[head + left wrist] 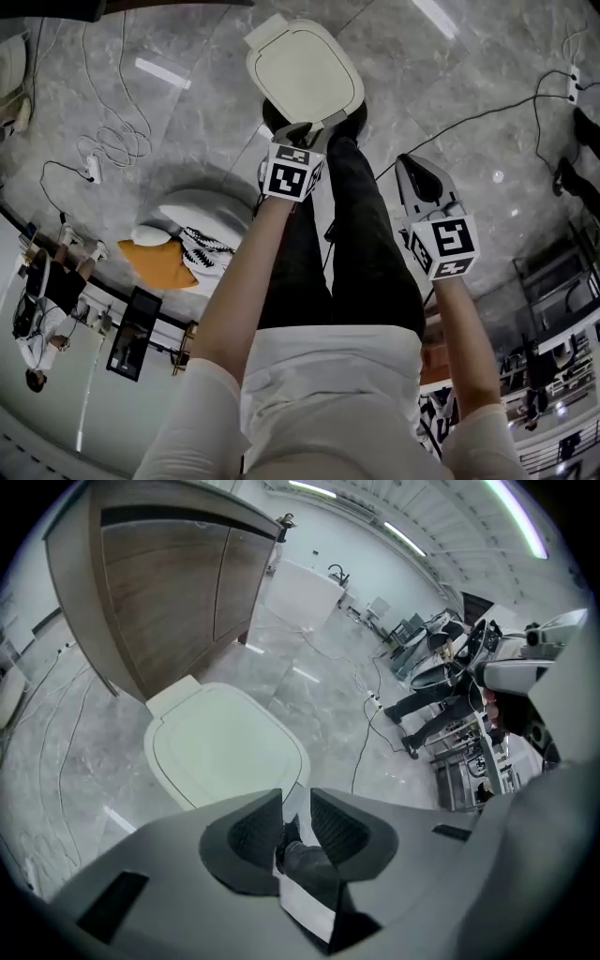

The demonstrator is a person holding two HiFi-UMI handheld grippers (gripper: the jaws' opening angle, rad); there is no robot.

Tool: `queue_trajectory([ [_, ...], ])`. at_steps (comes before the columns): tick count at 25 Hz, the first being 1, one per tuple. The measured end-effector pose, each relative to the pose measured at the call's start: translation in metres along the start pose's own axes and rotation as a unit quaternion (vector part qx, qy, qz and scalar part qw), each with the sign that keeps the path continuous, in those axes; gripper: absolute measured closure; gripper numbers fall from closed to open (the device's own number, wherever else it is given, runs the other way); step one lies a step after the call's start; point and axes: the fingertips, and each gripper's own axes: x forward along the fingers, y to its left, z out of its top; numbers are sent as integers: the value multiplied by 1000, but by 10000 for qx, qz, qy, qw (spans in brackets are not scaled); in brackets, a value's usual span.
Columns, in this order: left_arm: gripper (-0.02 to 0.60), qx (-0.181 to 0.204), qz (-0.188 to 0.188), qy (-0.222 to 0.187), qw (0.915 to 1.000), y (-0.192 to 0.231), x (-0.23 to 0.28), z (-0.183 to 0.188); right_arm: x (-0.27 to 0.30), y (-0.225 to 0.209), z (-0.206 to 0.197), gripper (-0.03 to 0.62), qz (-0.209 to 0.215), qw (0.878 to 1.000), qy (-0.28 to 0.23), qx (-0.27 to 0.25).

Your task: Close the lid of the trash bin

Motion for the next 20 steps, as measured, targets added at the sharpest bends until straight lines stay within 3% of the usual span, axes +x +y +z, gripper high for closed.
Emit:
queue_trajectory([
  [5,482,8,-18,-231,9997,-15,-46,15,-26,17,34,560,78,9993,-205,-315],
  [10,494,-138,18,-611,9980,-30,-99,34,-51,32,57,560,281,9938,-215,-1051],
  [20,522,-339,204,-1507,9878,-58,-213,54,-113,45,115,560,324,9817,-539,-1799],
])
